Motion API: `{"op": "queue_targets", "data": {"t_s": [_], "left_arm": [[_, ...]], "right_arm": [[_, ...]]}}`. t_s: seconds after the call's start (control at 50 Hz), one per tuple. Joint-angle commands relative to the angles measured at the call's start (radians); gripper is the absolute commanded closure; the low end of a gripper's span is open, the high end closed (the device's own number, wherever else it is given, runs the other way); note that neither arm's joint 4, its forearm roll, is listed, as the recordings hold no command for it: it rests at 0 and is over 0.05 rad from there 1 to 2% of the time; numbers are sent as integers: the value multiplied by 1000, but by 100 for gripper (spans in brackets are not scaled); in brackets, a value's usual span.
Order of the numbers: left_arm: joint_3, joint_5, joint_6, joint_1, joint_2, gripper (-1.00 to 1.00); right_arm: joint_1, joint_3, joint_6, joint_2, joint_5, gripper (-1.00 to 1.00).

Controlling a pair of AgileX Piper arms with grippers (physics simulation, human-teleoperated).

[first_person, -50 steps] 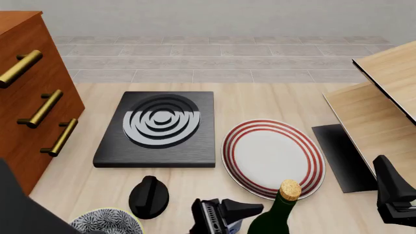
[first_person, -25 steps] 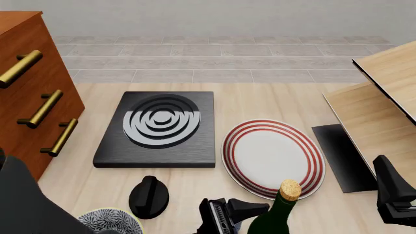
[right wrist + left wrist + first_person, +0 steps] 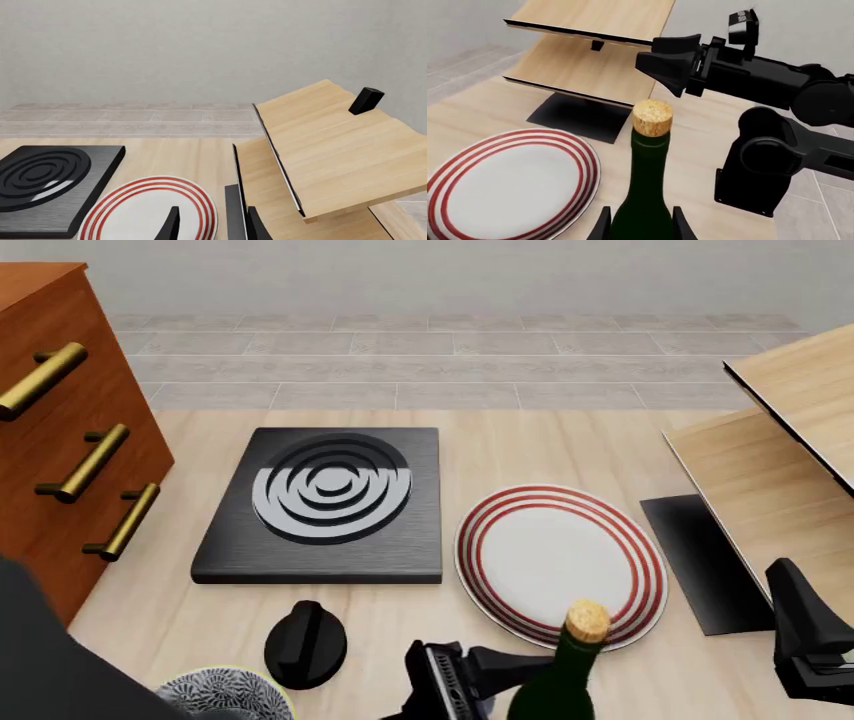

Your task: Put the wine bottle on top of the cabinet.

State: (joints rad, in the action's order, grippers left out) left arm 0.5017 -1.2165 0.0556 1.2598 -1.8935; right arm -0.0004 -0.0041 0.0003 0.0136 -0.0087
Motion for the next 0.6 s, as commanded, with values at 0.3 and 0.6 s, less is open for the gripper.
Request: {"op": "queue_targets", "data": {"t_s": [0.3,0.6], "left_arm": [[-46,44,-50,-3,162,100],[-39,150,-48,25,294,100]], "right_arm": [[0,0,0,0,0,-100],[0,0,0,0,0,-100]]}}
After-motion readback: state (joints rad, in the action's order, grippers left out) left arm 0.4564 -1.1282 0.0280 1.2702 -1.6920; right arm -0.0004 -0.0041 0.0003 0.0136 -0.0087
